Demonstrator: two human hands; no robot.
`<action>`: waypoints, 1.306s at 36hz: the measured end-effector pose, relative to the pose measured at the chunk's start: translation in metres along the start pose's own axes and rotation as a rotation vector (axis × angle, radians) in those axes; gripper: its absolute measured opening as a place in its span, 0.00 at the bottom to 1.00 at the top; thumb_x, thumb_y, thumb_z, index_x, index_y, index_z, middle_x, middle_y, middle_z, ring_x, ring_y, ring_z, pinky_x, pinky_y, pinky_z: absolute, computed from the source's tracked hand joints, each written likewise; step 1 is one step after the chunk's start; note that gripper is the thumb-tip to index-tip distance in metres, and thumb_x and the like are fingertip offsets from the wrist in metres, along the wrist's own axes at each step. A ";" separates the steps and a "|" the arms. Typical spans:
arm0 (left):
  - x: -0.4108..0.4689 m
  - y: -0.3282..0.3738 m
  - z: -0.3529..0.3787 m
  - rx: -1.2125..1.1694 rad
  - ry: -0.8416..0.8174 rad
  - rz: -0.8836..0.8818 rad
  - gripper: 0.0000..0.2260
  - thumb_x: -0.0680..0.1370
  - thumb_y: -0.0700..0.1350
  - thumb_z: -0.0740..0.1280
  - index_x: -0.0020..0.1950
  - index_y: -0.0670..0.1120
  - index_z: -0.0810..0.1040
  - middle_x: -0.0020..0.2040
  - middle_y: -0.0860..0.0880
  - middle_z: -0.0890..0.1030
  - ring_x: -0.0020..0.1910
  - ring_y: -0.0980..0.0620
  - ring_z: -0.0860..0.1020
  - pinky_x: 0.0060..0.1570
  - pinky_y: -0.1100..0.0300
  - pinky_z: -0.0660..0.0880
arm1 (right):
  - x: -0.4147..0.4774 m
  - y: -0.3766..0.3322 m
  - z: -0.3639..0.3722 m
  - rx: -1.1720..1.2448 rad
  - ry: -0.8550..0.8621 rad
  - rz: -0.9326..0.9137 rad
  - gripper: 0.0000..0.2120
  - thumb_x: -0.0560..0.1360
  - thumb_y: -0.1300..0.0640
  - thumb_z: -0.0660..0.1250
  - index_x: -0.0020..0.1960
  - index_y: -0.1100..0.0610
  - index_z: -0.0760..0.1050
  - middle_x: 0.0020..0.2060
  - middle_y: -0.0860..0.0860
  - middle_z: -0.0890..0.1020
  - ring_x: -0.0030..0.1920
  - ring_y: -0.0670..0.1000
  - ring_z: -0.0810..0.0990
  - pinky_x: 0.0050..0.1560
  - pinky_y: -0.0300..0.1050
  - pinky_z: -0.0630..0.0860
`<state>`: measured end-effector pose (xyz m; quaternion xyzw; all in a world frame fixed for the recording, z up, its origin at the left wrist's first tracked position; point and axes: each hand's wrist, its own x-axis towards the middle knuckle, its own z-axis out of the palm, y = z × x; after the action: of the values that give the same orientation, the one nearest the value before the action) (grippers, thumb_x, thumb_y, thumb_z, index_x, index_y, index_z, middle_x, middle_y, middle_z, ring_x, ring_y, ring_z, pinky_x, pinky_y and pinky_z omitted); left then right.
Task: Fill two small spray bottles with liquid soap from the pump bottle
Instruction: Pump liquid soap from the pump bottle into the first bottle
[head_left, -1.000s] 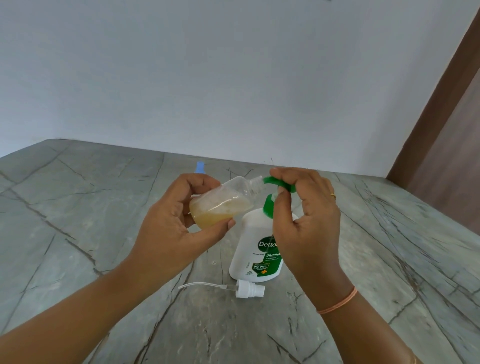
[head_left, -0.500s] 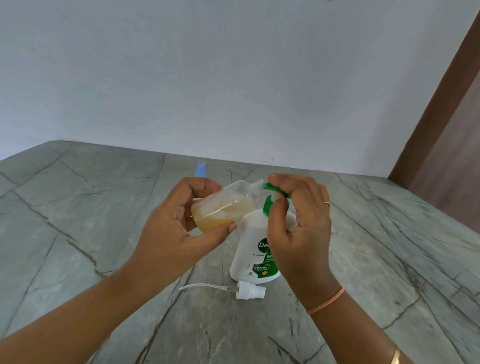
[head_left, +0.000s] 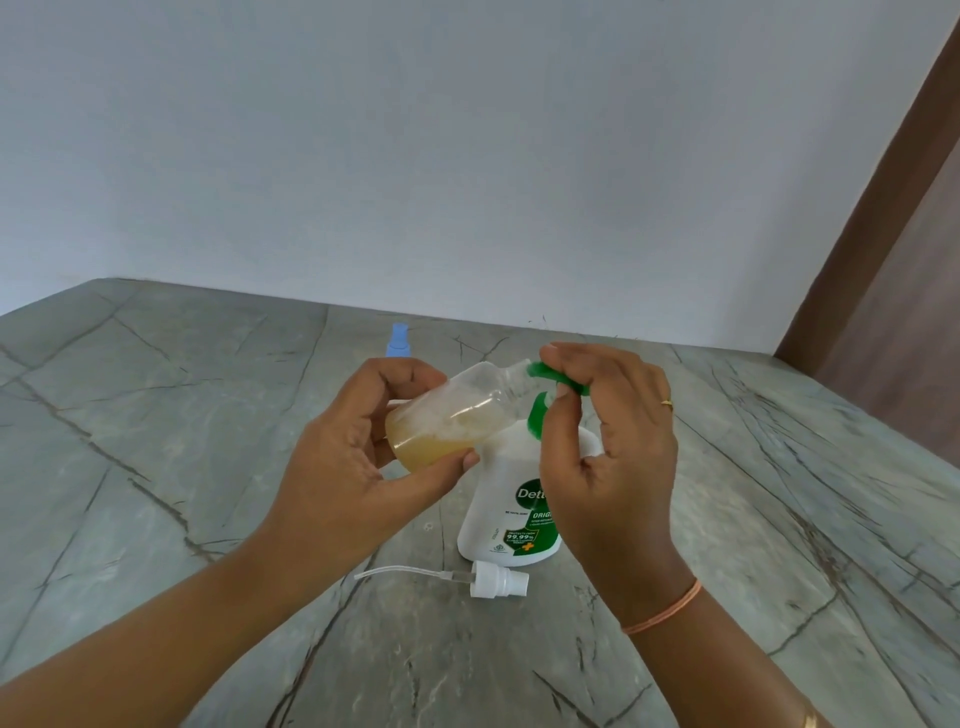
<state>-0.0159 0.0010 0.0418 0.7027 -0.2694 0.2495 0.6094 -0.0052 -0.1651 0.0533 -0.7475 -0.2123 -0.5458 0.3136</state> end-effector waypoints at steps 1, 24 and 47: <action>0.000 0.000 0.000 -0.001 0.002 0.004 0.18 0.63 0.51 0.74 0.51 0.59 0.74 0.48 0.59 0.79 0.45 0.56 0.80 0.39 0.70 0.75 | -0.001 0.001 0.001 0.007 0.013 -0.004 0.12 0.73 0.62 0.58 0.50 0.60 0.78 0.47 0.49 0.80 0.48 0.51 0.76 0.46 0.55 0.74; 0.004 0.002 -0.009 0.195 -0.004 -0.006 0.20 0.63 0.57 0.73 0.53 0.59 0.74 0.51 0.61 0.79 0.54 0.57 0.78 0.52 0.66 0.74 | 0.008 -0.003 -0.003 0.004 -0.014 0.029 0.11 0.71 0.61 0.58 0.47 0.58 0.79 0.44 0.49 0.81 0.46 0.51 0.77 0.45 0.58 0.74; 0.008 0.003 -0.012 0.308 -0.008 -0.015 0.21 0.61 0.62 0.71 0.52 0.65 0.72 0.50 0.65 0.78 0.53 0.56 0.76 0.53 0.60 0.74 | 0.009 -0.003 -0.001 -0.008 -0.035 0.008 0.10 0.72 0.62 0.59 0.48 0.57 0.77 0.44 0.42 0.75 0.46 0.49 0.75 0.44 0.57 0.74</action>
<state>-0.0125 0.0125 0.0508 0.7908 -0.2254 0.2804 0.4952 -0.0054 -0.1642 0.0631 -0.7590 -0.2123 -0.5322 0.3090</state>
